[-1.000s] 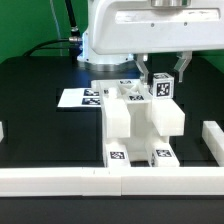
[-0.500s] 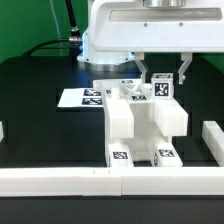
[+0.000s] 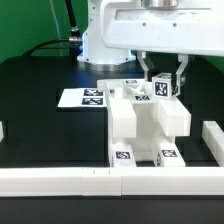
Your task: Assemble chair
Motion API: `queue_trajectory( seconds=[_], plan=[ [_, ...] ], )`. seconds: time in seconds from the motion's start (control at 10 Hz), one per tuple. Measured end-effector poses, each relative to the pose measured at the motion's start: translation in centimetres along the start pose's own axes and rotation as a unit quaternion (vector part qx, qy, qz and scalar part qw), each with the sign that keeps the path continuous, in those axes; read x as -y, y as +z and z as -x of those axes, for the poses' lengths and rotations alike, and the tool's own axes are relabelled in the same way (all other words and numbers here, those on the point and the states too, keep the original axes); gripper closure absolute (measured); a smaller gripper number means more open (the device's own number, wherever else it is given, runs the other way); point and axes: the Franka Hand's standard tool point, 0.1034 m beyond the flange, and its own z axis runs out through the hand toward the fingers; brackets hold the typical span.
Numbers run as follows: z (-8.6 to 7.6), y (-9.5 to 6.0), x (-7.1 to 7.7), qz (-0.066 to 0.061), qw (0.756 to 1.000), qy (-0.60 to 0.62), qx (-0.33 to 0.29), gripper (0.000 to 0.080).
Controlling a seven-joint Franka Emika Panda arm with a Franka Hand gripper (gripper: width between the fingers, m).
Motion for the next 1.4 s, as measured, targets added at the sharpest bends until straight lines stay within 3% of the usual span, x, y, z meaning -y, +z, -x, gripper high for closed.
queue_trajectory(
  seconds=[0.4,0.5,0.6,0.7,0.8,1.0,1.4],
  plan=[
    [0.23,0.01,0.27,-0.008,0.992,0.126,0.007,0.0515],
    [0.29,0.03,0.33,-0.008,0.99,0.143,0.007,0.0464],
    [0.3,0.04,0.34,-0.008,0.99,0.14,0.007,0.0327],
    [0.3,0.04,0.33,-0.008,0.991,0.134,0.007,0.0327],
    [0.31,0.04,0.33,-0.008,0.993,0.116,0.007,0.0182],
    [0.35,-0.03,0.51,0.0,0.999,0.032,0.002,0.0159],
    [0.17,-0.08,0.59,-0.001,0.994,-0.108,-0.002,0.015]
  ],
)
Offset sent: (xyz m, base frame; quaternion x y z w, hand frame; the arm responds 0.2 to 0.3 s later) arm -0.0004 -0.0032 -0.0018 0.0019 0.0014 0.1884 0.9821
